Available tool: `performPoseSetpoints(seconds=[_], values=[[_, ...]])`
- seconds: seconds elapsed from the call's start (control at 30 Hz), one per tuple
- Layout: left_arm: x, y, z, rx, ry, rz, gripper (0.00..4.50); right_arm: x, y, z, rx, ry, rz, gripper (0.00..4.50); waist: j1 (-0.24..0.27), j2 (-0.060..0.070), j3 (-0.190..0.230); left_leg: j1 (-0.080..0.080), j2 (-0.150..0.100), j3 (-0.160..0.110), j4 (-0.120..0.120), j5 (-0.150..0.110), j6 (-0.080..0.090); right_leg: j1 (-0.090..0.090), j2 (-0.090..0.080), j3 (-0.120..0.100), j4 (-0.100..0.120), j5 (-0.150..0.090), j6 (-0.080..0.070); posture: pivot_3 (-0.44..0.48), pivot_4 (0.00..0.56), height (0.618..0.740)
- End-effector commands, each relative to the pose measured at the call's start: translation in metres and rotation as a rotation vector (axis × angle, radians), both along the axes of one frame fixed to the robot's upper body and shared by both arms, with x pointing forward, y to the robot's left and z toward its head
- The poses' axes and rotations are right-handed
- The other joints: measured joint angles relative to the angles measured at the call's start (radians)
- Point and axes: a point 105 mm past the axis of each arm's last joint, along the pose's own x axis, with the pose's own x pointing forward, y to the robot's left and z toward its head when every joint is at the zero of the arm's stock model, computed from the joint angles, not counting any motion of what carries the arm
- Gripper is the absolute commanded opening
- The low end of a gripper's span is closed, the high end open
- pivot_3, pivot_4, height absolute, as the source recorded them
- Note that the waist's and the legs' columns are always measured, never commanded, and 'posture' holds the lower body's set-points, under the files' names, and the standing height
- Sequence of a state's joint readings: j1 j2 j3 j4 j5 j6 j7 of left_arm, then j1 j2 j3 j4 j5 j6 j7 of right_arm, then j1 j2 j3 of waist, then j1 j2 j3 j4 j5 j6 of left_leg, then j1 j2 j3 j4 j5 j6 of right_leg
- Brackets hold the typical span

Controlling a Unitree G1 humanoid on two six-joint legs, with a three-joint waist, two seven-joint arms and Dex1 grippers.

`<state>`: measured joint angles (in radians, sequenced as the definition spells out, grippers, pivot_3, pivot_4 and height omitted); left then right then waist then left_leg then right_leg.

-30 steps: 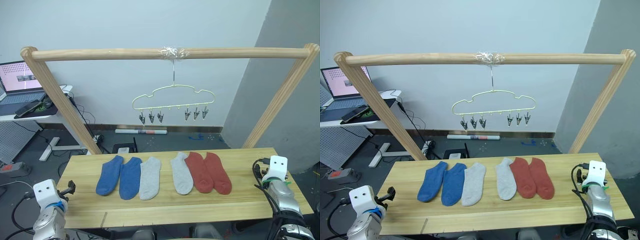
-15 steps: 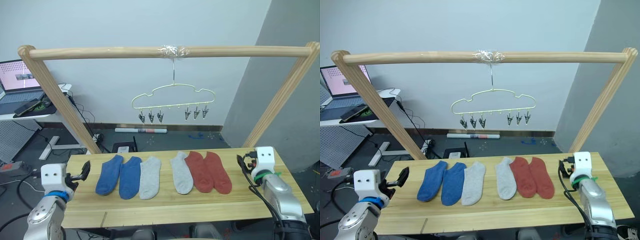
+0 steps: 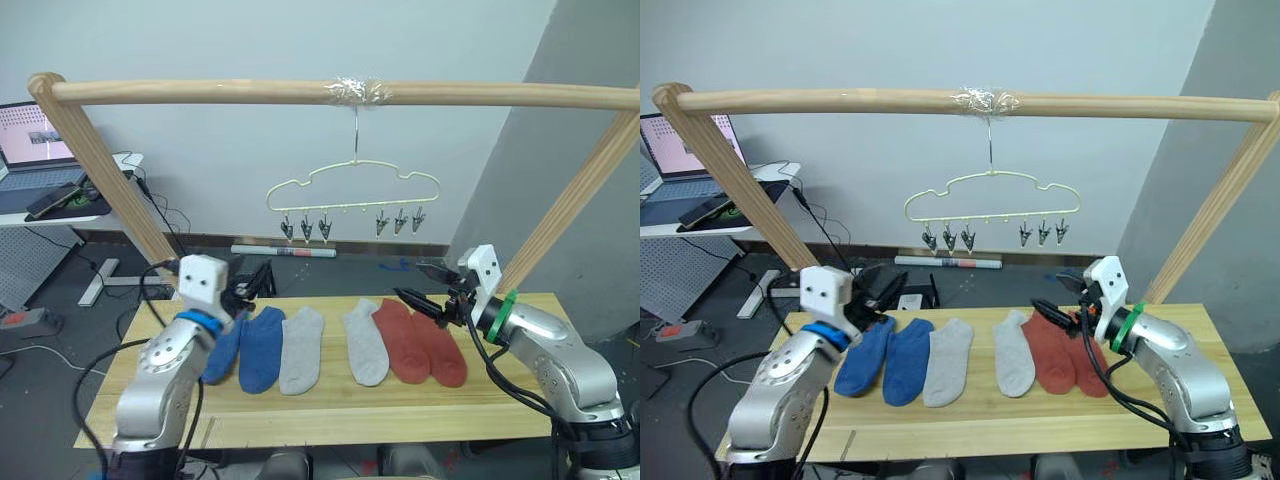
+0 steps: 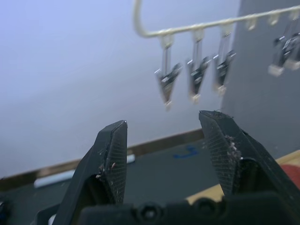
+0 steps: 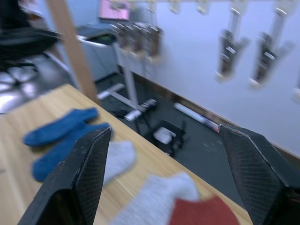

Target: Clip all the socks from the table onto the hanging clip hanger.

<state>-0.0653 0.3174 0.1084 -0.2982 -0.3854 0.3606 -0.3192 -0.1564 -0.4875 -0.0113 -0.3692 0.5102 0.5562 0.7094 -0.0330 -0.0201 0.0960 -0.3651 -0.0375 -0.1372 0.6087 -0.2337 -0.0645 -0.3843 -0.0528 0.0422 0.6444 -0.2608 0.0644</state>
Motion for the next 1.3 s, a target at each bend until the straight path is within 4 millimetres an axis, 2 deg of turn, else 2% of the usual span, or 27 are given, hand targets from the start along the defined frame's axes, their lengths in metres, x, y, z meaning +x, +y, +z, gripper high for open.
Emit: performPoseSetpoints(seconds=[0.03,0.13,0.3,0.4,0.5,0.9,1.2,1.3], values=[[0.012,-0.004,0.014,-0.005,-0.073,0.027,2.66,-0.007,0.022,0.035,0.049,-0.109,0.122,3.82,-0.001,0.000,0.005,0.000,0.000,0.000,0.000,0.000,0.000,0.000,0.000,0.000,0.000,0.000,0.000,-0.070,0.074,0.740],[0.023,-0.014,0.018,-0.038,-0.103,0.034,2.66,-0.004,0.039,0.057,0.078,-0.179,0.166,3.82,-0.003,0.000,0.011,0.000,0.000,0.000,0.000,0.000,0.000,0.000,0.000,0.000,0.001,0.001,0.001,-0.085,0.082,0.740],[0.035,-0.021,0.023,-0.074,-0.138,0.050,2.66,-0.006,0.052,0.065,0.095,-0.193,0.195,3.82,-0.003,-0.003,0.017,-0.001,0.000,0.000,0.000,-0.001,0.000,0.000,0.000,0.000,-0.001,0.000,0.003,-0.100,0.098,0.740],[0.038,-0.024,0.024,-0.087,-0.151,0.053,2.07,-0.008,0.054,0.066,0.099,-0.189,0.191,3.82,-0.003,-0.003,0.025,-0.002,-0.001,0.000,0.000,-0.001,0.000,-0.001,0.000,0.000,-0.001,0.000,0.003,-0.109,0.105,0.740],[0.041,-0.026,0.025,-0.089,-0.155,0.058,1.17,-0.008,0.053,0.067,0.096,-0.188,0.177,3.82,-0.006,-0.003,0.033,-0.002,0.000,0.000,0.000,-0.001,0.000,-0.002,0.000,0.000,-0.001,0.000,0.003,-0.116,0.115,0.740],[0.047,-0.026,0.026,-0.070,-0.164,0.072,1.17,-0.014,0.057,0.070,0.107,-0.183,0.180,3.82,-0.025,-0.002,0.046,-0.002,0.000,0.000,0.000,-0.001,0.000,-0.002,0.000,0.000,0.000,0.000,0.003,-0.136,0.131,0.740],[0.036,-0.027,0.023,-0.043,-0.153,0.055,1.17,-0.013,0.057,0.072,0.124,-0.180,0.166,3.82,-0.025,-0.003,0.058,-0.003,0.000,0.000,0.000,-0.001,0.000,-0.003,0.000,0.000,0.000,0.000,0.003,-0.136,0.138,0.740],[0.035,-0.020,0.018,-0.044,-0.130,0.099,1.17,-0.011,0.056,0.072,0.124,-0.180,0.160,3.82,-0.025,-0.003,0.059,-0.004,0.000,0.000,0.000,-0.001,0.000,-0.003,0.000,0.000,0.000,0.000,0.003,-0.136,0.138,0.740]])
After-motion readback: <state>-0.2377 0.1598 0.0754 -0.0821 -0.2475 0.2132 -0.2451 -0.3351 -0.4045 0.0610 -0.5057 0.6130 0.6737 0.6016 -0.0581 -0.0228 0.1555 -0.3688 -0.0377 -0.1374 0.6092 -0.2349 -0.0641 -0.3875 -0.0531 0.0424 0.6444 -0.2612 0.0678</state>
